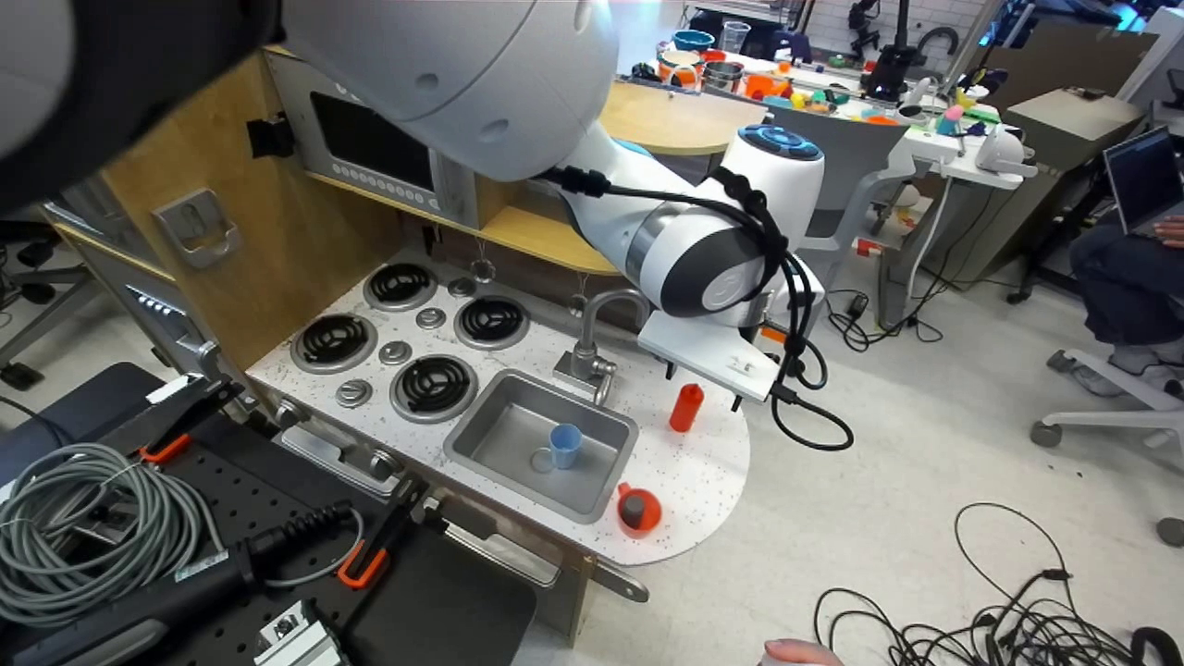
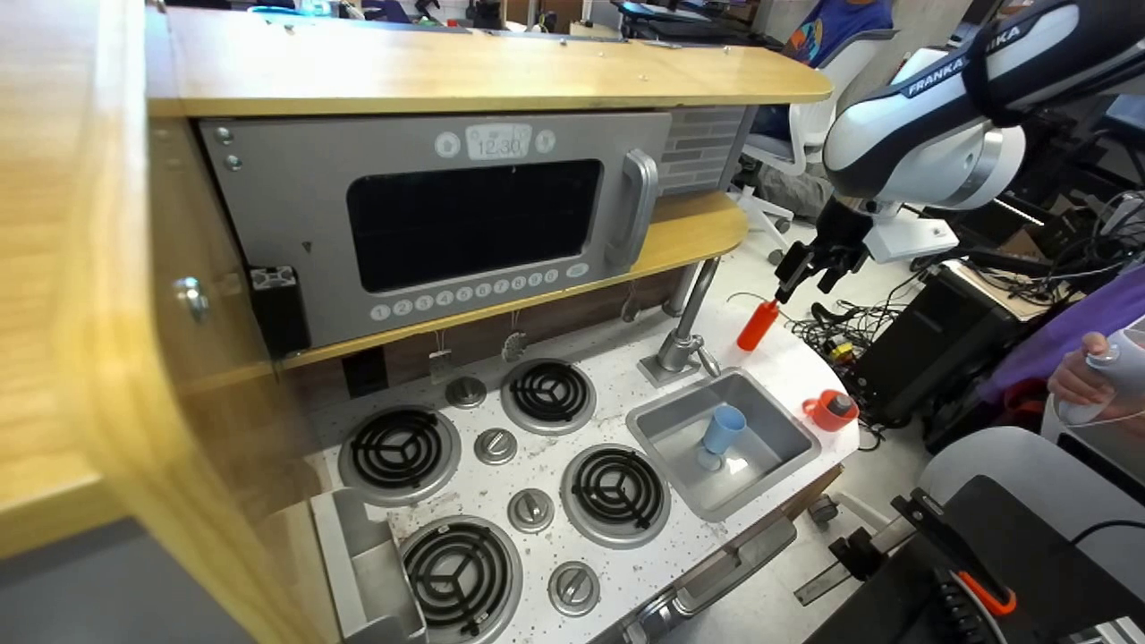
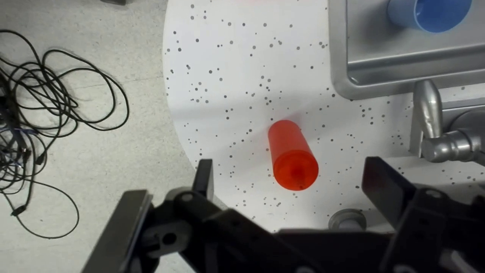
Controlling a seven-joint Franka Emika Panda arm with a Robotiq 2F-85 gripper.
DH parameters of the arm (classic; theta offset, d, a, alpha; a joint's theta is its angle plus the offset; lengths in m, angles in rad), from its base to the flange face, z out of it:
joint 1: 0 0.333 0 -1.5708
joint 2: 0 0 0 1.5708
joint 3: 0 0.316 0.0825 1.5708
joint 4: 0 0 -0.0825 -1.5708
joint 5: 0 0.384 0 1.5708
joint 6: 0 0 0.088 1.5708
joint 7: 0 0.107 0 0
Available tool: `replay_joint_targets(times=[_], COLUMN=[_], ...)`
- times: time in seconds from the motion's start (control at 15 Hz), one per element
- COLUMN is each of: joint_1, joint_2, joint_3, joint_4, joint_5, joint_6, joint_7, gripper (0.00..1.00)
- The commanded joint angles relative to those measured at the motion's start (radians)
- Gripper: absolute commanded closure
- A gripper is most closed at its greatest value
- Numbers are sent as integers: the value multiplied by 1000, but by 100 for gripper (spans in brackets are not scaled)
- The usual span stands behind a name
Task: Move the orange ketchup bottle closer to the orange cup
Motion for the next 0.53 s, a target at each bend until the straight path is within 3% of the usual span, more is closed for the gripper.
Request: replay_joint_targets(times=[0.0, 0.47], joint_1=[-14, -11], joint_2=[85, 184], joint_3=[10, 8], joint_4=[137, 274], joint_5=[-45, -74], joint_6=[-55, -120], joint_7=[41, 56], gripper=[0, 0])
